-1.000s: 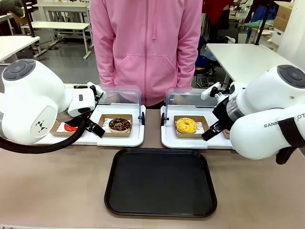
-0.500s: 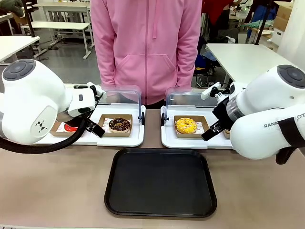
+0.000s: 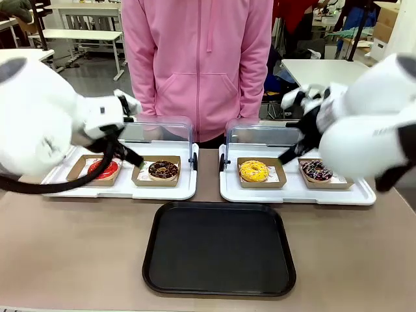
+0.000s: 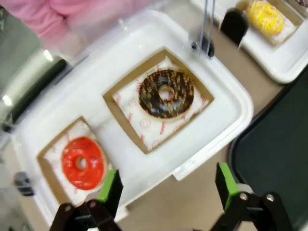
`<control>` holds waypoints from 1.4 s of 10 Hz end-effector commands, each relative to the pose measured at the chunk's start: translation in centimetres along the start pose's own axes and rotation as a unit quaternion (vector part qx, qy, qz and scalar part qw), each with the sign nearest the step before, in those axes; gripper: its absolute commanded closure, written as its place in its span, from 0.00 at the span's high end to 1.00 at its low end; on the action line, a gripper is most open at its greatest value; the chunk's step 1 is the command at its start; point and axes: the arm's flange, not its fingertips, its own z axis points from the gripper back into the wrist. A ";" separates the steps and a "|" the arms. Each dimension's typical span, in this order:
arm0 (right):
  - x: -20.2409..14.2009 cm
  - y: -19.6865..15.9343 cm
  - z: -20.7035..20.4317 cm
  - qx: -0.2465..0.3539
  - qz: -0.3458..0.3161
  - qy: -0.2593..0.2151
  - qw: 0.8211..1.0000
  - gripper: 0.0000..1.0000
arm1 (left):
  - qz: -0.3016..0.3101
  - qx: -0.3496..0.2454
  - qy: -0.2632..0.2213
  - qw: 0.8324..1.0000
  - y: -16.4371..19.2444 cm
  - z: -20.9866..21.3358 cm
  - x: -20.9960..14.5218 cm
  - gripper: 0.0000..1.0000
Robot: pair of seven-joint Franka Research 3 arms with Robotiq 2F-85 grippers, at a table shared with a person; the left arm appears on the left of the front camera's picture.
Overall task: Move the first donut from the left to the tray.
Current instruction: Pick up the Paper togo box containing the Donut indicated by the person and place it on the Handle tray.
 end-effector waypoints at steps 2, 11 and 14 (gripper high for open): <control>1.5 -8.6 8.8 0.087 -0.030 -0.039 0.995 1.00 | -0.018 -0.083 -0.021 0.996 9.1 7.0 1.0 1.00; -11.7 -23.2 13.9 0.273 0.052 -0.296 0.914 1.00 | -0.205 -0.217 -0.261 0.918 24.0 15.6 -10.7 1.00; -12.5 -22.8 14.5 0.264 0.043 -0.299 0.916 1.00 | -0.182 -0.205 -0.233 0.933 23.8 15.3 -10.9 1.00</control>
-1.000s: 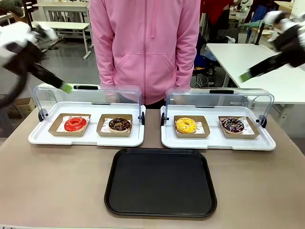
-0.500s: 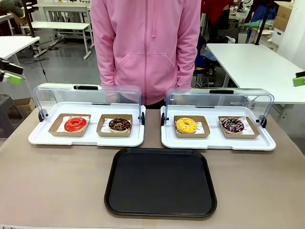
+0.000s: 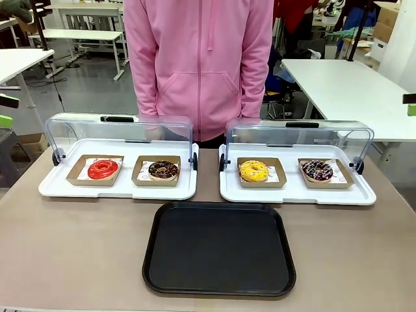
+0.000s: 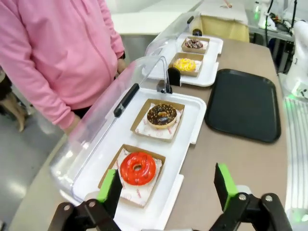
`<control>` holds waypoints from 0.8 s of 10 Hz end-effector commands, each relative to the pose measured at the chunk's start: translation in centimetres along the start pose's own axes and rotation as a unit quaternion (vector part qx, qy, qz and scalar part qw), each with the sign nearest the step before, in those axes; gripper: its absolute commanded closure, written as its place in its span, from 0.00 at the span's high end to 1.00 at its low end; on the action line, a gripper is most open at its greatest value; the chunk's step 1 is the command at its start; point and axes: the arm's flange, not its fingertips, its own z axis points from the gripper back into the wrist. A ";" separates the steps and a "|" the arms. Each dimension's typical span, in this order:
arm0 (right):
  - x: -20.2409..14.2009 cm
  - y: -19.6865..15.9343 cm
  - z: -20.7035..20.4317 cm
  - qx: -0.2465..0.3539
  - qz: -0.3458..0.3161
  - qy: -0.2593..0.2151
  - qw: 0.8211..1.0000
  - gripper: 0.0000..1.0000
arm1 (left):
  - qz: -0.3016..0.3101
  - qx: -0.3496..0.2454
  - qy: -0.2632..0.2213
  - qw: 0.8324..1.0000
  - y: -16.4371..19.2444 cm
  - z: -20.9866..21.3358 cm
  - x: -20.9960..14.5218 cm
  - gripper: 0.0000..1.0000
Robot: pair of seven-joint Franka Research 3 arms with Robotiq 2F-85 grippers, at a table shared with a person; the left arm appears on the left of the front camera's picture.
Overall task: Move the first donut from the left to the tray.
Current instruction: Pick up the Paper togo box containing the Donut indicated by the person and place it on the Handle tray.
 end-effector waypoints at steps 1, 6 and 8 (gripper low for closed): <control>0.0 -0.1 0.3 -0.011 0.001 0.001 1.000 1.00 | -0.007 -0.003 -0.012 1.000 -0.1 0.2 0.1 1.00; 0.0 -0.1 0.3 -0.011 0.001 0.001 1.000 1.00 | -0.007 -0.003 -0.012 1.000 -0.1 0.2 0.1 1.00; 0.0 -0.1 0.3 -0.011 0.001 0.001 1.000 1.00 | -0.007 -0.003 -0.012 1.000 -0.1 0.2 0.1 1.00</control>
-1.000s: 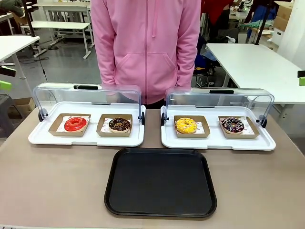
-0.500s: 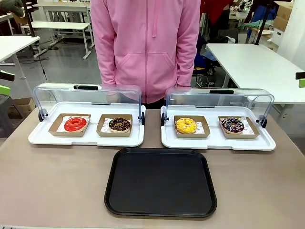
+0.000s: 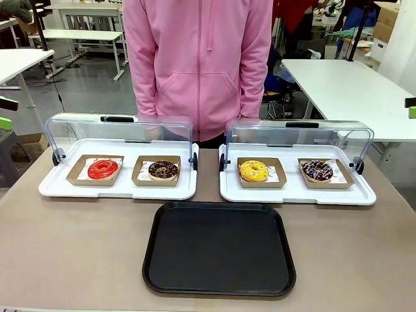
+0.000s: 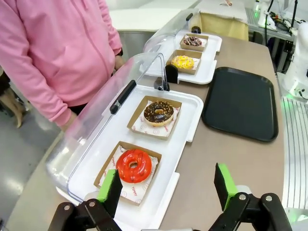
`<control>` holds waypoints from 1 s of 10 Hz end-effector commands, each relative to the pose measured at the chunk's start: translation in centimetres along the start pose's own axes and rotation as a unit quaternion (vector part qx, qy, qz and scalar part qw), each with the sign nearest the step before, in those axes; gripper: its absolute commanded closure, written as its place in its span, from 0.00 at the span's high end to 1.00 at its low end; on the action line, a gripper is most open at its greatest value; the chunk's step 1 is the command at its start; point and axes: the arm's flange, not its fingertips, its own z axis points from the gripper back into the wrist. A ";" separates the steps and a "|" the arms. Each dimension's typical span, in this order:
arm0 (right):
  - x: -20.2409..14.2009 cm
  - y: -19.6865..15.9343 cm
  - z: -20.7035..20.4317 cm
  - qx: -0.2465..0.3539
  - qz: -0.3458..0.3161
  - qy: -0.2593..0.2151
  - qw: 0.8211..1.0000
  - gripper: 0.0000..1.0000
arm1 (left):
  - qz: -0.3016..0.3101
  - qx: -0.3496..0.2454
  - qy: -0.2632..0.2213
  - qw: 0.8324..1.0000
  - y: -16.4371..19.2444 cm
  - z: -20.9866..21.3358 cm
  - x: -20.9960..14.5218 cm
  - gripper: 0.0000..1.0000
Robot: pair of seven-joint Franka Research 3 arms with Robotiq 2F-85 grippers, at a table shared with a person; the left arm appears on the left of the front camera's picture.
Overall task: Move the first donut from the left to the tray.
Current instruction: Pick up the Paper togo box containing the Donut indicated by the person and place it on the Handle tray.
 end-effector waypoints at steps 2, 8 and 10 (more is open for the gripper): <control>0.2 -0.5 -0.1 0.002 0.017 -0.013 1.000 1.00 | -0.014 0.001 -0.016 1.000 0.4 0.1 0.0 1.00; 0.2 -0.5 -0.1 0.002 0.017 -0.013 1.000 1.00 | -0.014 0.001 -0.016 1.000 0.4 0.1 0.0 1.00; 0.2 -0.5 -0.1 0.002 0.017 -0.013 1.000 1.00 | -0.014 0.001 -0.016 1.000 0.4 0.1 0.0 1.00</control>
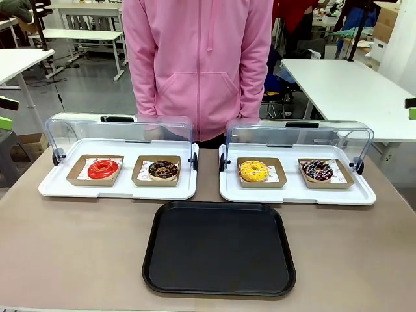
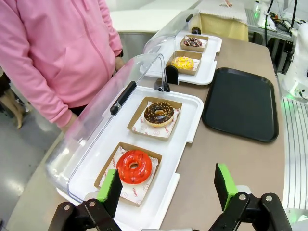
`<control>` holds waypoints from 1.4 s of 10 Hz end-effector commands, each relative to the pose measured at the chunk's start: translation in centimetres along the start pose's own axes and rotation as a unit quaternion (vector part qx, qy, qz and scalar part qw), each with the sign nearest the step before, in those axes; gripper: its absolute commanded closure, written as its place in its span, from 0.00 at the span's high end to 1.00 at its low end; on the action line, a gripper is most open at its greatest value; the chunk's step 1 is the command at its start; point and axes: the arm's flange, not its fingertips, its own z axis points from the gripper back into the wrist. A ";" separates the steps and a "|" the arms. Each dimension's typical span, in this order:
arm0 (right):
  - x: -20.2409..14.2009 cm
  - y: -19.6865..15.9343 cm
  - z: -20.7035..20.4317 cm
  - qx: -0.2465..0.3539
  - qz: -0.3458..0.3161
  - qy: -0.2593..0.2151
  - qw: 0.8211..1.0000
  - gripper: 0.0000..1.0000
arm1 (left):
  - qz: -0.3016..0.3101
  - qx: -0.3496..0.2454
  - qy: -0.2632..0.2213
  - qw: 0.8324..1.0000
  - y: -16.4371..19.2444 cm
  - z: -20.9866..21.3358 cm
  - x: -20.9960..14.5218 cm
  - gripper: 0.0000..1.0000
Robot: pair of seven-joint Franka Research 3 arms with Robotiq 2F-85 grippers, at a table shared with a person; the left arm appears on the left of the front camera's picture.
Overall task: Move the first donut from the left to the tray.
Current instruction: Pick up the Paper togo box containing the Donut indicated by the person and place it on the Handle tray.
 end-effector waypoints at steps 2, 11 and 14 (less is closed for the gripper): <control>0.3 -0.5 -0.1 0.001 0.015 -0.014 1.000 1.00 | -0.012 0.000 -0.014 1.000 0.4 0.1 0.0 1.00; 0.3 -0.5 -0.1 0.001 0.015 -0.014 1.000 1.00 | -0.012 0.000 -0.014 1.000 0.4 0.1 0.0 1.00; 0.3 -0.5 -0.1 0.001 0.015 -0.014 1.000 1.00 | -0.012 0.000 -0.014 1.000 0.4 0.1 0.0 1.00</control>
